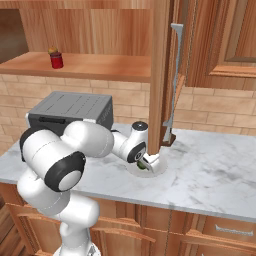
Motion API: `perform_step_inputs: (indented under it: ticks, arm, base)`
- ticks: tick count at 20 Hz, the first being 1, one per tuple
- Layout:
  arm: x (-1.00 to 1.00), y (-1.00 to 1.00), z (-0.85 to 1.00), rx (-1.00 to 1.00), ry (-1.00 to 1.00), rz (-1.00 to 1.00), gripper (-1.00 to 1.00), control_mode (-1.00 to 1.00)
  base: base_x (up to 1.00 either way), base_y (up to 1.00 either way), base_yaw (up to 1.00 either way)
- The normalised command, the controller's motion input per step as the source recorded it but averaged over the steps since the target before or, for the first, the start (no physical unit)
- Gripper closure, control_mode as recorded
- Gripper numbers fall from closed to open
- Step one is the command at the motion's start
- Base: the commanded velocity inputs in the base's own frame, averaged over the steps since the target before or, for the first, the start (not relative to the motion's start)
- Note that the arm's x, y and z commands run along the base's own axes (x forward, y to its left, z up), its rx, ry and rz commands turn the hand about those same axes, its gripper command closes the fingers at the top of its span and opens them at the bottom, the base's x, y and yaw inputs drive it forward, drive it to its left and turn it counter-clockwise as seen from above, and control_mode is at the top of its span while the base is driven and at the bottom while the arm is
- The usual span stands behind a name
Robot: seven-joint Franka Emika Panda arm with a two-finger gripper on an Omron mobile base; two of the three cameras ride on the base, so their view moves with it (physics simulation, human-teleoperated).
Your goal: Pick the avocado and bread from the counter and place them on the plate. Then pick the jam from the cabinet and place it next to the plate. Lastly close the cabinet door.
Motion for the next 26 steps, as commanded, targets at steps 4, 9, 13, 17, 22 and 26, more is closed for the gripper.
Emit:
perform_step_inputs:
  ticks: [4, 9, 13, 17, 22, 26]
  arm:
    - [-0.01, 0.01, 0.00, 0.00, 0.00, 0.00, -1.00, -1.00]
    - [0.00, 0.00, 0.00, 0.00, 0.00, 0.00, -1.00, -1.00]
    - [0.00, 0.01, 0.00, 0.00, 0.00, 0.00, -1.00, -1.00]
    - [-0.46, 0.05, 0.19, 0.00, -0.03, 0.01, -1.00, -1.00]
    - [-0.97, 0.21, 0.67, 0.00, -0.15, 0.07, -1.00, -1.00]
    - [-0.77, 0.38, 0.67, -0.01, -0.15, 0.08, -1.00, -1.00]
  base:
    - [0.00, 0.00, 0.00]
    - [0.00, 0.00, 0.00]
    - [0.00, 0.00, 0.00]
    - [0.00, 0.00, 0.00]
    - [0.00, 0.00, 0.00]
    - [0.00, 0.00, 0.00]
